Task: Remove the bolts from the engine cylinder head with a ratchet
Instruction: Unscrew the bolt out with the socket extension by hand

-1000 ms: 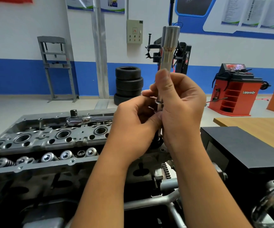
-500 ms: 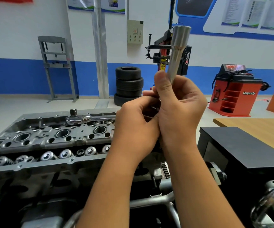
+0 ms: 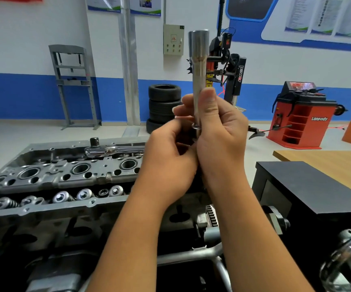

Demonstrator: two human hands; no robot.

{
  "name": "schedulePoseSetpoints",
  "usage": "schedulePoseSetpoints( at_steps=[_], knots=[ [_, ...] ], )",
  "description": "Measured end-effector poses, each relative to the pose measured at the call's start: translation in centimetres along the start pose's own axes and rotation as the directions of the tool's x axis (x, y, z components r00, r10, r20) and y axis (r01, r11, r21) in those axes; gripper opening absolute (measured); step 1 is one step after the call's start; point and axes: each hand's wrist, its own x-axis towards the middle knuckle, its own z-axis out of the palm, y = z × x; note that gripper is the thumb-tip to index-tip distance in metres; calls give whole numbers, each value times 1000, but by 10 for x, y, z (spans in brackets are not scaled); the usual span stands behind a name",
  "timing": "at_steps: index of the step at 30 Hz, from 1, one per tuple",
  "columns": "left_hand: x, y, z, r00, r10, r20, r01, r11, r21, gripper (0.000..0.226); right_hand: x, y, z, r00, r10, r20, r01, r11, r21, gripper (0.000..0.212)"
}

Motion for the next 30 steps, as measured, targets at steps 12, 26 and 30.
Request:
schedulePoseSetpoints(
  at_steps=[12, 26, 30],
  knots=[
    [0, 1, -2, 987, 51, 153, -45, 998, -42, 31, 5, -2, -6, 997, 28, -72, -24, 998, 61, 35],
    [1, 1, 3, 991, 43, 125, -50, 997, 52, 25, 2, -3, -8, 998, 34, -52, -26, 989, 142, 39],
    [1, 1, 3, 995, 79, 68, -81, 996, 37, 36, 2, -1, -6, 999, 19, -48, -14, 995, 103, 45]
  ],
)
